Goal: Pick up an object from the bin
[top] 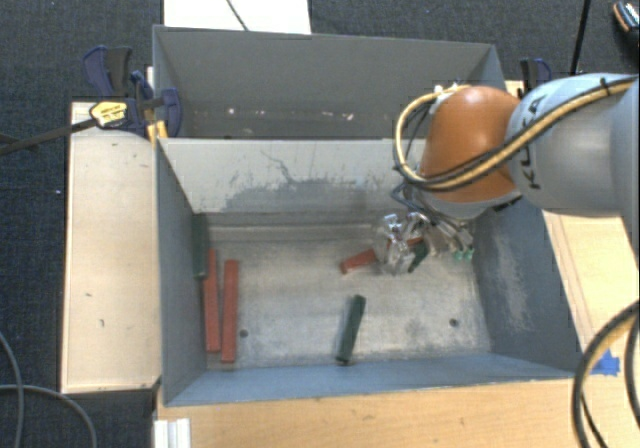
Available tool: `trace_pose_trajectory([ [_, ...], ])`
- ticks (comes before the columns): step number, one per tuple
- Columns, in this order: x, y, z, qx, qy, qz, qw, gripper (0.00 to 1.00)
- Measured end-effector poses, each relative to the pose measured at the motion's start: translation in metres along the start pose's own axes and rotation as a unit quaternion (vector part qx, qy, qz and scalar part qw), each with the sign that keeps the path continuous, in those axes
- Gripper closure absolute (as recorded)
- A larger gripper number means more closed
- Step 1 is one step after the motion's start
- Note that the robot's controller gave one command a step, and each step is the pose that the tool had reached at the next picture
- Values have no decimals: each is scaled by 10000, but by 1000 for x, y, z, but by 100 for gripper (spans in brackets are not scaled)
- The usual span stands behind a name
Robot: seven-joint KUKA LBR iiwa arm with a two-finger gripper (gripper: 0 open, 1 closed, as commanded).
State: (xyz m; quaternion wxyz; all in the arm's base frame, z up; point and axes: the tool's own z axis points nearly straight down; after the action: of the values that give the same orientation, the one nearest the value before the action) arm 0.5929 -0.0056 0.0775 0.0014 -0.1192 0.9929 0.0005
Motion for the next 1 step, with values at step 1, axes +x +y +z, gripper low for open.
trace_pose_trajectory([
  [1,0,0,0,-1,1,15,10000,0],
])
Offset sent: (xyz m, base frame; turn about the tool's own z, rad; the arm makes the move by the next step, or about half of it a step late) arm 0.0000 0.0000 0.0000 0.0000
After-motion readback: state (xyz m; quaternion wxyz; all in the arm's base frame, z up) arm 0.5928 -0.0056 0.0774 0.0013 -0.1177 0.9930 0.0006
